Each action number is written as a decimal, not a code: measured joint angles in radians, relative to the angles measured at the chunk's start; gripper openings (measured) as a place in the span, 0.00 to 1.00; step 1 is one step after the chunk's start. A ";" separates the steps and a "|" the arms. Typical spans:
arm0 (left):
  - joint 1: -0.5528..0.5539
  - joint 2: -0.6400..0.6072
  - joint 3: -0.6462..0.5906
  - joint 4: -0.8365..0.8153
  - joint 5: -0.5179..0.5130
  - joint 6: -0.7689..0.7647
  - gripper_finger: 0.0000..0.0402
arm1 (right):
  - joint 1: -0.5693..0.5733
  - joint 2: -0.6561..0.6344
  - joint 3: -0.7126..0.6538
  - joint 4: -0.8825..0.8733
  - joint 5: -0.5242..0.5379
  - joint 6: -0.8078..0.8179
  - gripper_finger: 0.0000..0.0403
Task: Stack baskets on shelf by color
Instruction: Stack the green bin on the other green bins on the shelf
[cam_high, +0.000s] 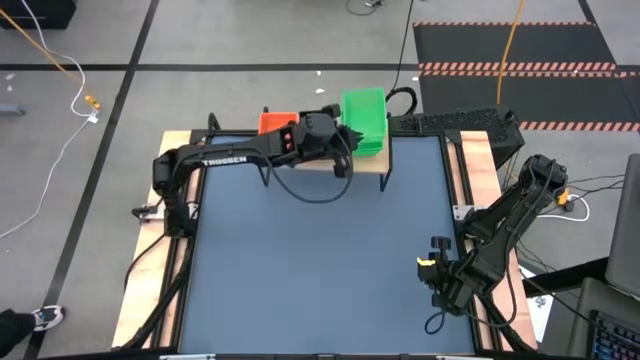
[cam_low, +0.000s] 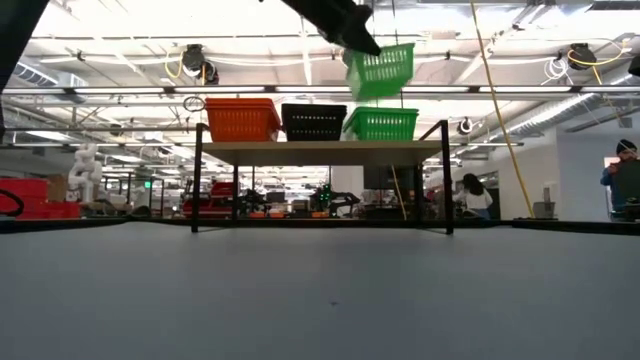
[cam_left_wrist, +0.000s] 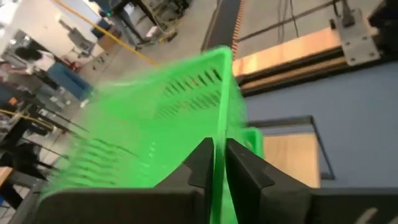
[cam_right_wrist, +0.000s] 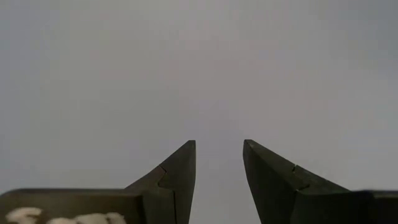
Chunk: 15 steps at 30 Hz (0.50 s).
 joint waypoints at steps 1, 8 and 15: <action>0.003 0.010 0.002 0.012 0.001 0.003 0.10 | 0.000 0.000 0.000 0.000 0.000 0.001 0.32; 0.015 0.035 0.001 -0.009 0.001 -0.008 0.10 | 0.000 0.000 0.000 -0.001 -0.001 -0.002 0.32; 0.015 0.035 0.001 0.002 0.001 -0.008 0.10 | 0.000 0.000 0.000 -0.002 -0.001 -0.001 0.32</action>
